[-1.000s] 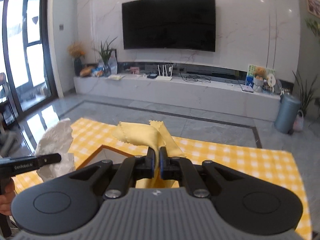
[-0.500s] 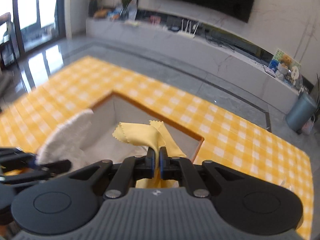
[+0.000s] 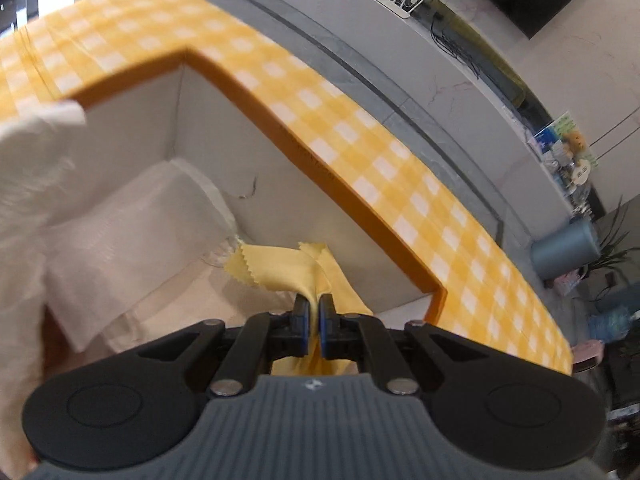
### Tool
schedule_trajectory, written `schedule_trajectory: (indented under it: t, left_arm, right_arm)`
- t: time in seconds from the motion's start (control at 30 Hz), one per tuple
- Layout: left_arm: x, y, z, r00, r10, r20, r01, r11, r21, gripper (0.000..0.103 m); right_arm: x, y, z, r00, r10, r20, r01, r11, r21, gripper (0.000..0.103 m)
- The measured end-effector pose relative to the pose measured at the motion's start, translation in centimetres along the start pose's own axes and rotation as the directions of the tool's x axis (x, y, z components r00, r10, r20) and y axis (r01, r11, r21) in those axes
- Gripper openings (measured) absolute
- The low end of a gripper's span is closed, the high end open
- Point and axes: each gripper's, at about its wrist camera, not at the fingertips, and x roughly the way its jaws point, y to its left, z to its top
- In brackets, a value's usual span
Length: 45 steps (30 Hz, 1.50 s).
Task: Organize soft objects
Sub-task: 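Release the yellow cloth into the white box from the right tool while the left tool holds the tissue, then lower the white tissue into the white box and open the left tool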
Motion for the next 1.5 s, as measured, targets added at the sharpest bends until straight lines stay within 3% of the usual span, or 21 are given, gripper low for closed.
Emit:
schedule_trajectory:
  t: [0.13,0.23,0.47,0.57,0.67,0.8,0.9,1.07,1.23,1.5]
  left_arm:
    - [0.5,0.6,0.2,1.000,-0.014,-0.002,0.014,1.000,-0.015,0.017]
    - [0.5,0.9,0.3,1.000,-0.020,-0.007,0.020,0.999,-0.030,0.017]
    - [0.2,1.7,0.5,0.997,-0.080,0.016,0.081,0.993,-0.080,0.017]
    - [-0.1,1.8,0.8,0.995,-0.091,0.032,0.093,0.991,-0.099,0.017]
    - [-0.5,1.3,1.4,0.993,-0.098,0.070,0.105,0.989,-0.101,0.017]
    - [-0.5,0.2,2.3,0.978,-0.159,0.132,0.175,0.977,-0.124,0.017]
    - [0.7,-0.5,2.3,0.968,-0.187,0.166,0.217,0.959,-0.183,0.017]
    - [3.0,-3.2,2.8,0.977,-0.101,0.185,0.131,0.979,-0.156,0.017]
    - [4.9,-4.7,3.5,0.977,-0.110,0.185,0.139,0.979,-0.152,0.017]
    - [6.8,-6.5,2.9,0.986,-0.048,0.161,0.063,0.994,-0.092,0.017]
  right_arm:
    - [0.7,0.3,-0.1,1.000,0.009,0.007,-0.009,0.999,-0.039,0.008]
    - [0.2,0.8,-0.5,0.999,-0.019,0.033,0.022,0.997,-0.080,0.054]
    - [-3.8,-0.3,-1.8,0.986,-0.035,0.163,0.049,0.996,-0.079,0.087]
    - [-6.6,-1.7,-2.9,0.969,-0.047,0.242,0.053,0.998,-0.019,0.087]
    - [-9.4,-4.5,-4.5,0.958,0.002,0.287,-0.038,0.992,0.119,0.087]
    - [-12.3,-8.4,-8.2,0.932,0.096,0.350,-0.201,0.940,0.278,0.087]
    - [-13.9,-10.1,-11.2,0.924,0.098,0.370,-0.233,0.911,0.340,0.087]
    - [-15.5,-12.9,-15.4,0.910,0.073,0.407,-0.252,0.879,0.405,0.087]
    - [-15.3,-15.9,-19.1,0.910,-0.009,0.415,-0.225,0.829,0.512,0.087]
    - [-12.1,-18.4,-23.6,0.916,0.052,0.398,-0.313,0.713,0.627,0.086]
